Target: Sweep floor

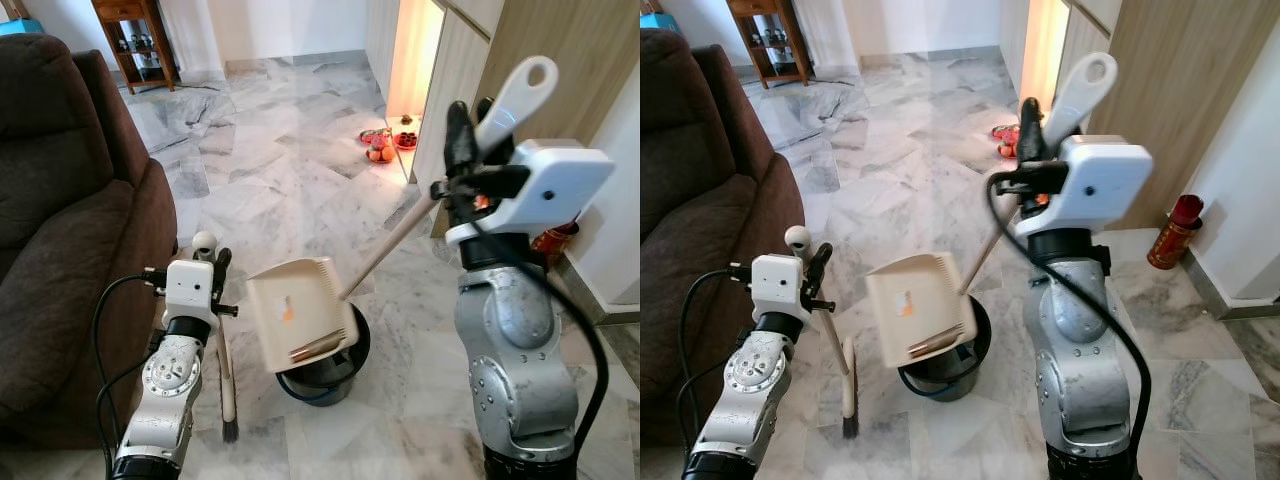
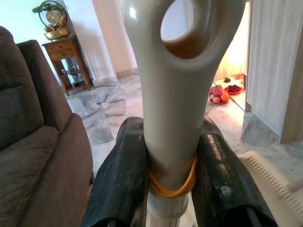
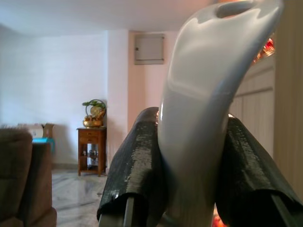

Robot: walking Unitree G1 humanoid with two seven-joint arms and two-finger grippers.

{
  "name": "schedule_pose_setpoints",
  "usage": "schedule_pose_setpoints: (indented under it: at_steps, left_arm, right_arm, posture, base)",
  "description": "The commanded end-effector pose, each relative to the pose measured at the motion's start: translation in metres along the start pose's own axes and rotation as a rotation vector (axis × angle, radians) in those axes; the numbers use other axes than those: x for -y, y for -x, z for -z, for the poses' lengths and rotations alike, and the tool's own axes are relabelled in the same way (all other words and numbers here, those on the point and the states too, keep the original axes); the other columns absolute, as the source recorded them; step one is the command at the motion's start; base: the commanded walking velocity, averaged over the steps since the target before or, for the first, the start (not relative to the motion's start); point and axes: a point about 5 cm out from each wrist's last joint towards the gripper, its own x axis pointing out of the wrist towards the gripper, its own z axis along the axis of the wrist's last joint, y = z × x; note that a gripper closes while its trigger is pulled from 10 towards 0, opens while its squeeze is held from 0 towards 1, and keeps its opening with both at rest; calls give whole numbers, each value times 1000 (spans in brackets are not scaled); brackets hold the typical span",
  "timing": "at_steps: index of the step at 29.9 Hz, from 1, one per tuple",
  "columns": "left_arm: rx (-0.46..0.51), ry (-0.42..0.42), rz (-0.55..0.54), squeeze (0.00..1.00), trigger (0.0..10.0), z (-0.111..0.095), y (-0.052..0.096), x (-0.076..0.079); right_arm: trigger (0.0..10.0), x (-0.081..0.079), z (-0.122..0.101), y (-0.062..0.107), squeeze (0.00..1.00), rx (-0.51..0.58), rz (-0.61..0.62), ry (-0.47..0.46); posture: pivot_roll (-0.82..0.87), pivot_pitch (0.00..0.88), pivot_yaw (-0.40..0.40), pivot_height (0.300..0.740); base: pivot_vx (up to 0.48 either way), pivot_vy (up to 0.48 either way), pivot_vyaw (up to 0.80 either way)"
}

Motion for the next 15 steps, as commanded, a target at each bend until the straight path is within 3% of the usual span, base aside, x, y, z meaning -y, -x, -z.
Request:
schedule_pose_setpoints:
  at_steps: [1,15]
  left_arm:
    - [53,-5,2,0,10000,-9,-2,-1]
    - [60,-6,12,0,10000,-10,-1,1]
  right_arm:
    - [10000,-7,-19,-1,0,112,-31,-2]
    - [10000,-40,-21,12,0,169,-122,3]
  posture:
    - [74,95,54,740]
    - [75,94,54,740]
  base:
    - [0,0,0]
    - [0,0,0]
